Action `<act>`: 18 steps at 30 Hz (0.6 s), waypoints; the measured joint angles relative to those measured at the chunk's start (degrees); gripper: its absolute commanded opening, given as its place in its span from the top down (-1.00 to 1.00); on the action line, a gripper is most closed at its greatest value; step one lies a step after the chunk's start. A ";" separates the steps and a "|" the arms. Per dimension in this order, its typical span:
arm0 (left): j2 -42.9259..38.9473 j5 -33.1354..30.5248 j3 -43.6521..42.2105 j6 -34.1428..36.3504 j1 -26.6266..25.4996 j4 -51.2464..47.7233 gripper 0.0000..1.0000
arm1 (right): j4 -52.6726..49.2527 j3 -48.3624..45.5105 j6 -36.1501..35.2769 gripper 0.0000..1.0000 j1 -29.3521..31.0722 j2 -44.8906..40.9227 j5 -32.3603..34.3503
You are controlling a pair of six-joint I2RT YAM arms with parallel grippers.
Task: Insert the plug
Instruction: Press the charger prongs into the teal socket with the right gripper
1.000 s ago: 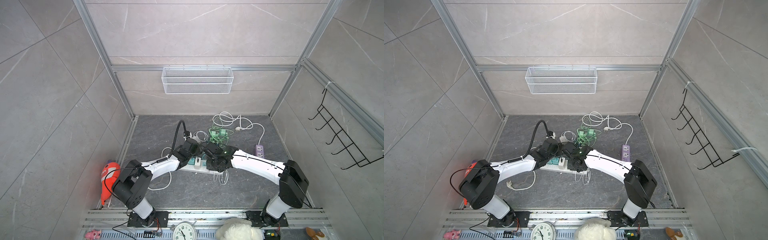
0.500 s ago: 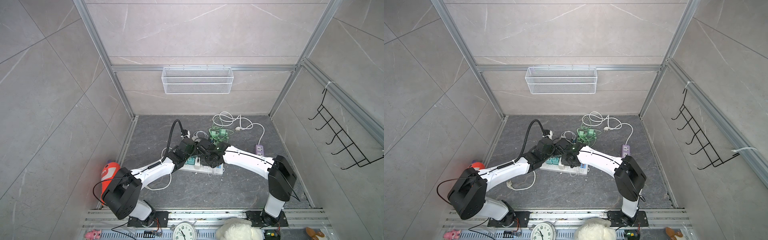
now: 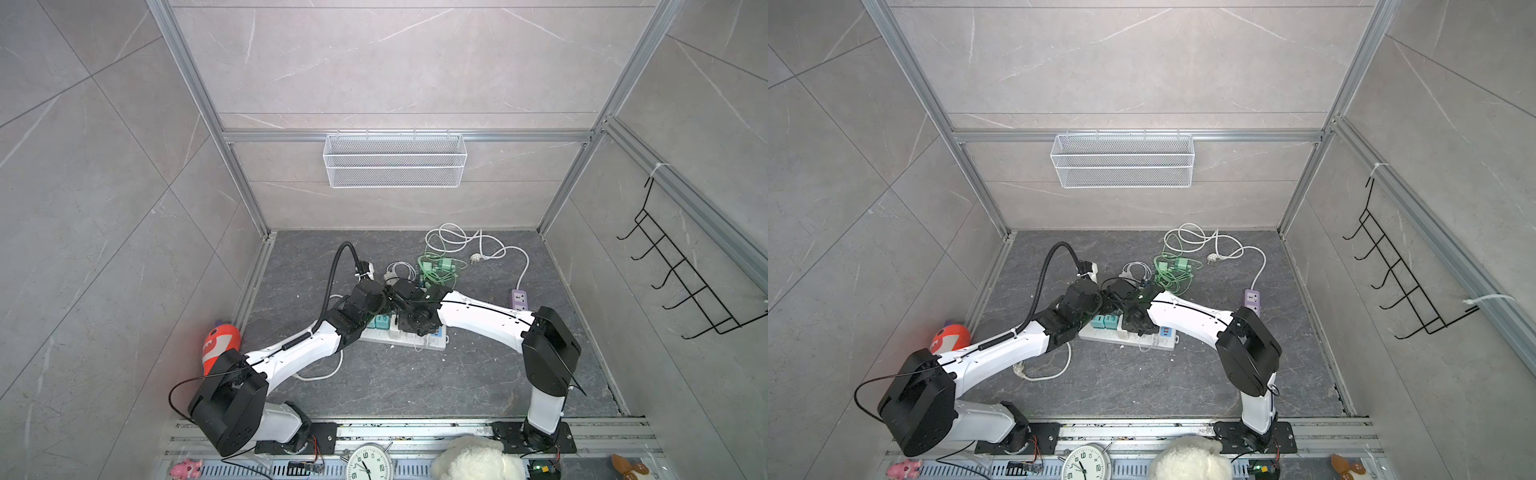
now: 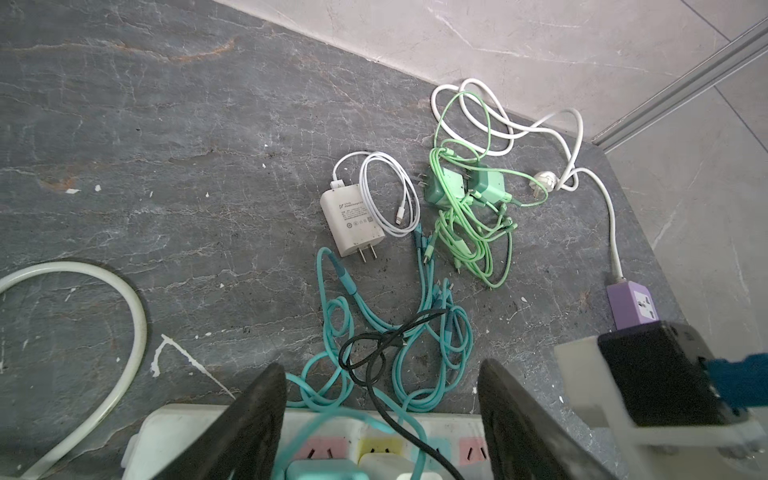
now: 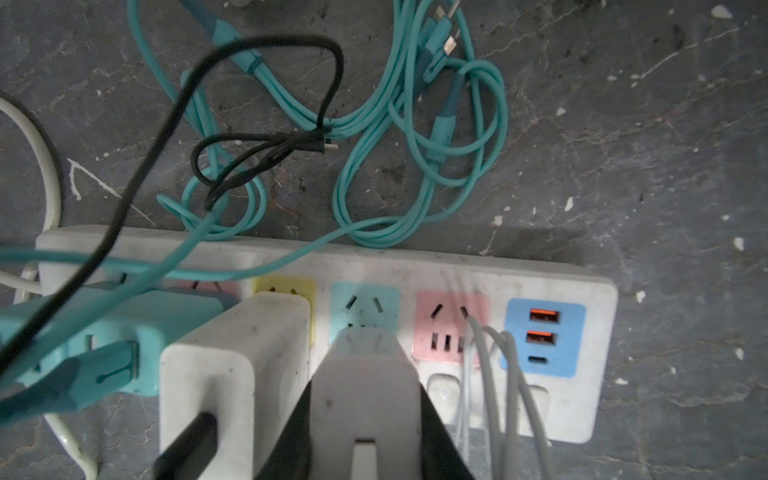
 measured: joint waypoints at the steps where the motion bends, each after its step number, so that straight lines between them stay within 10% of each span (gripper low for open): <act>1: -0.24 -0.20 -0.07 0.07 0.00 0.00 -0.51 | 0.02 0.04 0.04 0.94 0.00 0.02 -0.04; 18: -5.84 -3.34 -3.34 0.48 0.13 -0.55 -0.53 | -1.01 2.21 1.27 0.96 0.42 2.78 1.49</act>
